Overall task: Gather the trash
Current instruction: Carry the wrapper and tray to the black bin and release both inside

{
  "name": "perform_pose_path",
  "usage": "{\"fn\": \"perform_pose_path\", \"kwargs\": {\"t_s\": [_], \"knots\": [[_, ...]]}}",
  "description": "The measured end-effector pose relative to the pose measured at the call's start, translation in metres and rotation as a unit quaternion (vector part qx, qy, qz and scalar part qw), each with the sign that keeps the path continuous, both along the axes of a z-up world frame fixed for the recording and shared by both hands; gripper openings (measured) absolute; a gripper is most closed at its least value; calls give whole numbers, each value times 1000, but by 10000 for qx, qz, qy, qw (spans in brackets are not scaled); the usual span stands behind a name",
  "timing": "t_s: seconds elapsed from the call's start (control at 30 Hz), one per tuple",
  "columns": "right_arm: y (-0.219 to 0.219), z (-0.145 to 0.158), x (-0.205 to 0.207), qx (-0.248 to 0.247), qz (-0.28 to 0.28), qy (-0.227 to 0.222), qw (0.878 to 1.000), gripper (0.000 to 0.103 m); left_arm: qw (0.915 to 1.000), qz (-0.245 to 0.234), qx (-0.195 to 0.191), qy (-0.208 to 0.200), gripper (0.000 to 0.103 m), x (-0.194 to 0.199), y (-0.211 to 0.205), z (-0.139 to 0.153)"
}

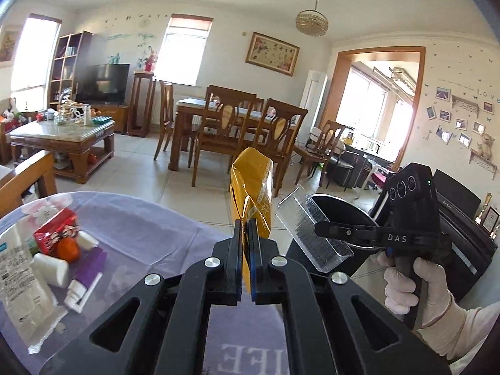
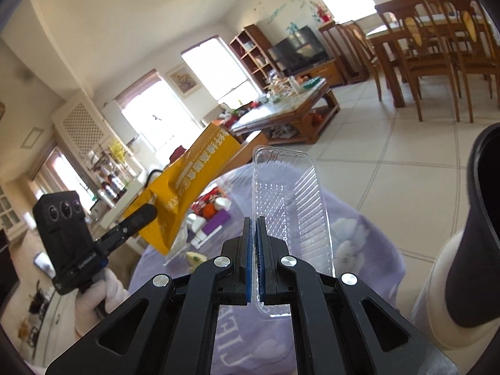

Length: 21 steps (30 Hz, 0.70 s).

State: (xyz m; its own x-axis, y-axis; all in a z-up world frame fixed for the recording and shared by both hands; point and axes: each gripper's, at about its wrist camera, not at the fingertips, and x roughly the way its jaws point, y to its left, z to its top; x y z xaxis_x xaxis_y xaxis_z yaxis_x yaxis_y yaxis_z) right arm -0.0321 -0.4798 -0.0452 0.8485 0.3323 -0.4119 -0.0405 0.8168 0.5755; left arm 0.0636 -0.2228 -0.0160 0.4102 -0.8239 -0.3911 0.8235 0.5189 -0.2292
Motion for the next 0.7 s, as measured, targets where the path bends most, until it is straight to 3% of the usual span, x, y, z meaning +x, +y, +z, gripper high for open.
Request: {"fn": "perform_pose_path", "kwargs": {"t_s": [0.23, 0.4, 0.7], "knots": [[-88, 5, -68, -165, -1098, -234, 9935, 4, 9953, -925, -217, 169, 4, -22, -104, -10], [-147, -2, -115, -263, -1954, -254, 9800, 4, 9874, -1523, -252, 341, 4, -39, -183, -25], [-234, -64, -160, -87, -2900, 269, 9566, 4, 9776, -1953, 269, 742, 5, -49, -285, -74]]}}
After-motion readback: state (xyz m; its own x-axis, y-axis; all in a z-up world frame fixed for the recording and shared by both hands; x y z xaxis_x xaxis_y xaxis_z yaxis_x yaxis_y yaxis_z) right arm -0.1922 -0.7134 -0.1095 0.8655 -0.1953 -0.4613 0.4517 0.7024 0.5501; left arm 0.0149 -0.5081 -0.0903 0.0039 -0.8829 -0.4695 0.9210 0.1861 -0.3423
